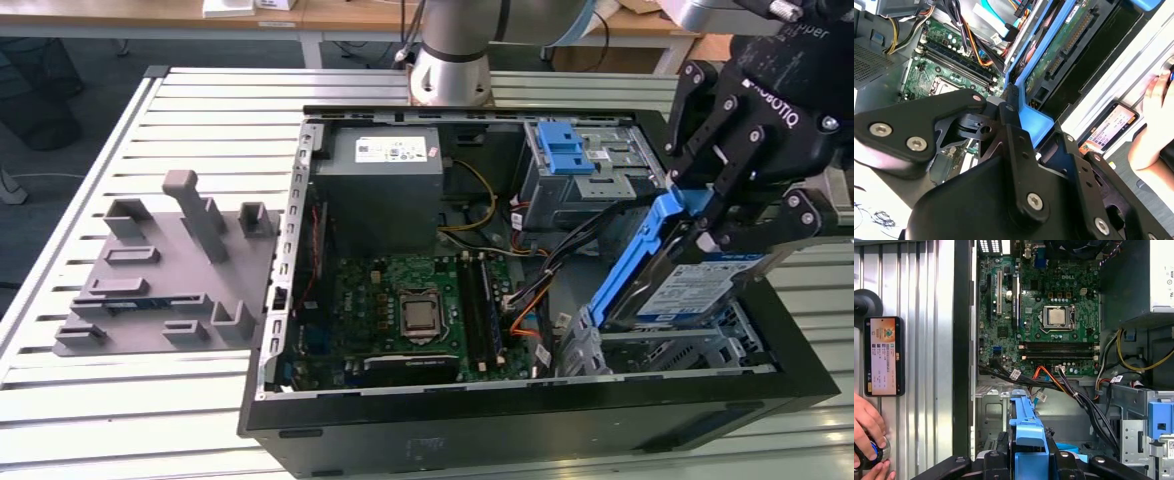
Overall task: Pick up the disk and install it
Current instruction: 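Insert the disk into the insertion slot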
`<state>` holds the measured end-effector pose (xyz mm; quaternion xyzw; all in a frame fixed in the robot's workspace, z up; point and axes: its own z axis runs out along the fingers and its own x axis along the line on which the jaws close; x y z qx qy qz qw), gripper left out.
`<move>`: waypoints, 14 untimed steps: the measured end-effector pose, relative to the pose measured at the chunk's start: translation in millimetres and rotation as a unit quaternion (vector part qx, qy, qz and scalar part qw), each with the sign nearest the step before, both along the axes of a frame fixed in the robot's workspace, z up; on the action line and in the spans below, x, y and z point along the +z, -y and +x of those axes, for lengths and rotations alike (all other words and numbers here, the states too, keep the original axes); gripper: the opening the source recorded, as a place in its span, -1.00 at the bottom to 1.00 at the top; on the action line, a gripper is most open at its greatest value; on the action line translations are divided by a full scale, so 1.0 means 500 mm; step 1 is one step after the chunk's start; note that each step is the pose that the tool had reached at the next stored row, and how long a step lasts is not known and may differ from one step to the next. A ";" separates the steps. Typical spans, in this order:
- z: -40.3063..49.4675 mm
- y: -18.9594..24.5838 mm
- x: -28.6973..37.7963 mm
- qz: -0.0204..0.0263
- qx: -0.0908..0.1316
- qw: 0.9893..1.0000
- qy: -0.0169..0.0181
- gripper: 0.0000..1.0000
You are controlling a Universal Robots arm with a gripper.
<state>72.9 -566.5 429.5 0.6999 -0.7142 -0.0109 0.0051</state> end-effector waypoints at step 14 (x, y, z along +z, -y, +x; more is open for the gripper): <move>0.000 0.0002 -0.024 0.000 0.000 1.000 0.000 -0.25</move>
